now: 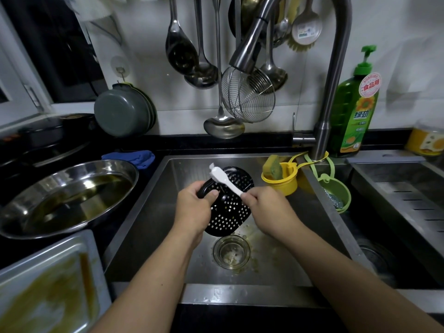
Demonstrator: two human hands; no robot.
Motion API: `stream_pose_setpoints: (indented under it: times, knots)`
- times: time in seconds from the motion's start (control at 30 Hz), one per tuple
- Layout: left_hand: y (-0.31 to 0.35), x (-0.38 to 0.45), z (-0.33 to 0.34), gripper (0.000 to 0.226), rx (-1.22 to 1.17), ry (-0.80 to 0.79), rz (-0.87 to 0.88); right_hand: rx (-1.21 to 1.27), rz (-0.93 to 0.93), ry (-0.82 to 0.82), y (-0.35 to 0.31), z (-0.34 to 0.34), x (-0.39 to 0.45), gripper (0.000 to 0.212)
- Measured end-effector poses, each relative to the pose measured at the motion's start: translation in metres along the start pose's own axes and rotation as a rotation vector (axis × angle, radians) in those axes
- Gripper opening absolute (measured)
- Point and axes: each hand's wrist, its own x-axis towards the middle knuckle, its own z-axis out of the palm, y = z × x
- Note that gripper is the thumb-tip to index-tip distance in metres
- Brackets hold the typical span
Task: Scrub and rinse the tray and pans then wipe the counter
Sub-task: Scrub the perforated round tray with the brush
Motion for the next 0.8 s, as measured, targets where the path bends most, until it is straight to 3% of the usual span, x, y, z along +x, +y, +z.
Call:
stream_pose_setpoints:
  times: [0.1, 0.23, 0.37, 0.47, 0.63, 0.8]
  knots:
    - [0.0, 0.0, -0.001, 0.014, -0.005, 0.005, -0.007, -0.015, 0.058, 0.072, 0.002, -0.005, 0.003, 0.036]
    - [0.001, 0.0, 0.001, 0.014, -0.035, 0.009, -0.014, -0.012, -0.026, -0.022, -0.001, 0.003, 0.0, 0.037]
    - [0.002, 0.0, 0.0, 0.013, -0.095, 0.005, -0.058, -0.013, 0.037, 0.075, 0.005, -0.004, 0.004, 0.038]
    - [0.002, -0.001, 0.0, 0.013, -0.125, -0.005, -0.062, -0.006, -0.016, 0.016, 0.003, 0.002, 0.002, 0.036]
    - [0.003, 0.002, -0.004, 0.014, -0.176, 0.007, -0.077, 0.0, 0.096, 0.112, 0.011, -0.01, 0.008, 0.037]
    - [0.004, 0.0, 0.0, 0.013, -0.18, -0.006, -0.075, 0.019, 0.047, 0.071, 0.009, -0.005, 0.008, 0.039]
